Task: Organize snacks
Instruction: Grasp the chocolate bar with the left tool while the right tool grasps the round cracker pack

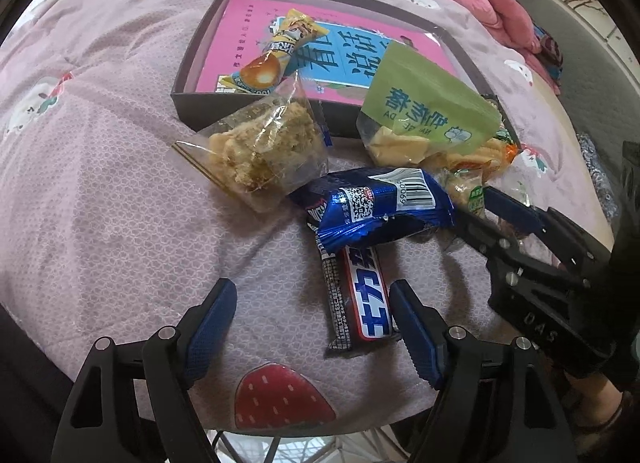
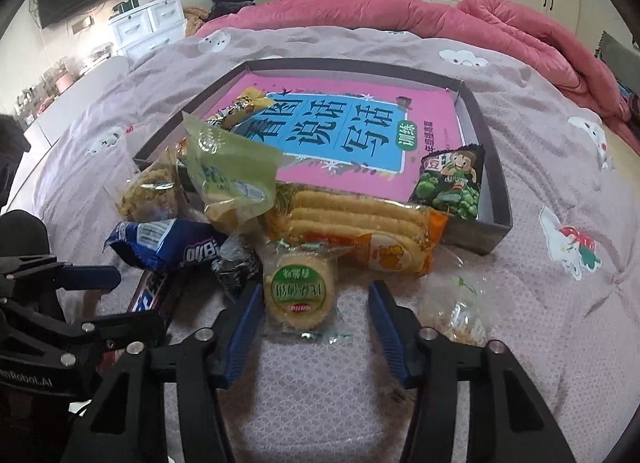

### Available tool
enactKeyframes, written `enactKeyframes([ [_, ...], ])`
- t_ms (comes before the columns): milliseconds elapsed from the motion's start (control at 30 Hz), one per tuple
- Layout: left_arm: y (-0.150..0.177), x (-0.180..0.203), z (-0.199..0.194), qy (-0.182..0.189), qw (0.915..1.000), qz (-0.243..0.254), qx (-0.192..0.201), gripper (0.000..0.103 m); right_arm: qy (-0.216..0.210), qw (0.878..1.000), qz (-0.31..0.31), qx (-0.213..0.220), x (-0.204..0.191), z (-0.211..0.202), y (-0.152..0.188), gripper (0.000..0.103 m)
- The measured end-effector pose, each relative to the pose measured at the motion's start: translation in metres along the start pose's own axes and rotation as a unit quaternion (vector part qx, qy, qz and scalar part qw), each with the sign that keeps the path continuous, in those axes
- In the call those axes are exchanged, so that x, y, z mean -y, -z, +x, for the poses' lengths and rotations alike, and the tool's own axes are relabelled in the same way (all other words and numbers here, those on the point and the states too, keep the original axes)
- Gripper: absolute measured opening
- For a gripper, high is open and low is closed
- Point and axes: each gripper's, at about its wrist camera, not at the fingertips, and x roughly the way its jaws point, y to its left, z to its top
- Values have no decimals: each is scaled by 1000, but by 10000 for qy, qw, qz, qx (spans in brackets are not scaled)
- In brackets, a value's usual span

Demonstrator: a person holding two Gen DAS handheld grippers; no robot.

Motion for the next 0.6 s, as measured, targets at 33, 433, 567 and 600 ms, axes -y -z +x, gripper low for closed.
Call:
enactKeyframes([
  [33,-3,3,2,-9,10000,-29,-4,80,-59,10000,57,-15,2,1,0,48],
  [433,-9,27,15,-220,9997,113,14,61,-144,9998,93,-123,2,10,-3,34],
  [567,-11,29,17,-135,9998,168,35,40,-155,9998,67,-122,1,9,-3,34],
  [600,-11,30,17,-92,9998,191,21,36,-183,9997,93,-122,2,8,-2,34],
])
